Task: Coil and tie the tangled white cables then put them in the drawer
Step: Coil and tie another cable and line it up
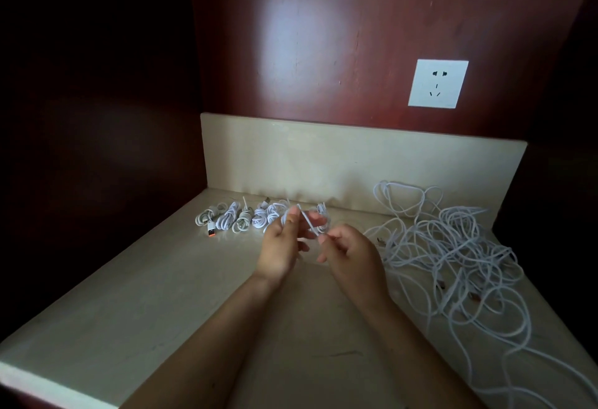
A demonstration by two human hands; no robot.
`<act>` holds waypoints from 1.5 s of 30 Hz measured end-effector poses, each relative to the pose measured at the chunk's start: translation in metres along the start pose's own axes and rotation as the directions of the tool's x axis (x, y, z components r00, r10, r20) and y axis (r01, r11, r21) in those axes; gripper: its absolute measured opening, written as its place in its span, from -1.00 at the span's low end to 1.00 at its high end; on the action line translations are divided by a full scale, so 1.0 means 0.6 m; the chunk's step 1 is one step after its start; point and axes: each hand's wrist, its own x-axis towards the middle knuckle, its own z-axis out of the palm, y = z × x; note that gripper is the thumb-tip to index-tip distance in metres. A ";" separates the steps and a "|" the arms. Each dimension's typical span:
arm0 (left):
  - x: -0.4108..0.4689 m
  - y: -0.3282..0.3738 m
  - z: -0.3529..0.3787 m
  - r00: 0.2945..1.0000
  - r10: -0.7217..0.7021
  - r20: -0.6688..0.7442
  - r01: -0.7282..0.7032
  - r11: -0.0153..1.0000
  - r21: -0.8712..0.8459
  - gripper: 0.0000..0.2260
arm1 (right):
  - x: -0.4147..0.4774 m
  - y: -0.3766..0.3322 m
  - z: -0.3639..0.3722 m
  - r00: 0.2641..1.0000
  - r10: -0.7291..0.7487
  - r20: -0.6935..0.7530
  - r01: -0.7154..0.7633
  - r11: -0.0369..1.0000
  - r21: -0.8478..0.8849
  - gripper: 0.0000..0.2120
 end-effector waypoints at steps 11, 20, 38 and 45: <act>0.033 0.010 -0.047 0.914 -0.316 -0.253 0.100 0.782 -0.615 -0.65 | -0.015 0.002 0.013 0.953 -0.125 0.277 0.197 0.948 -0.249 -0.88; 0.044 0.009 -0.074 0.916 -0.162 -0.368 0.040 0.948 -0.316 -0.61 | -0.020 -0.016 0.007 0.909 -0.156 0.386 0.246 0.949 -0.197 -0.84; 0.003 0.016 -0.045 0.789 -0.448 0.421 0.306 0.880 0.363 -0.50 | 0.001 -0.041 0.000 0.996 -0.086 0.033 0.069 0.931 0.358 -0.73; -0.002 0.027 -0.036 0.617 -0.511 0.599 0.419 0.857 0.300 -0.42 | 0.011 -0.005 -0.006 0.996 0.048 -0.074 -0.026 0.961 0.275 -0.86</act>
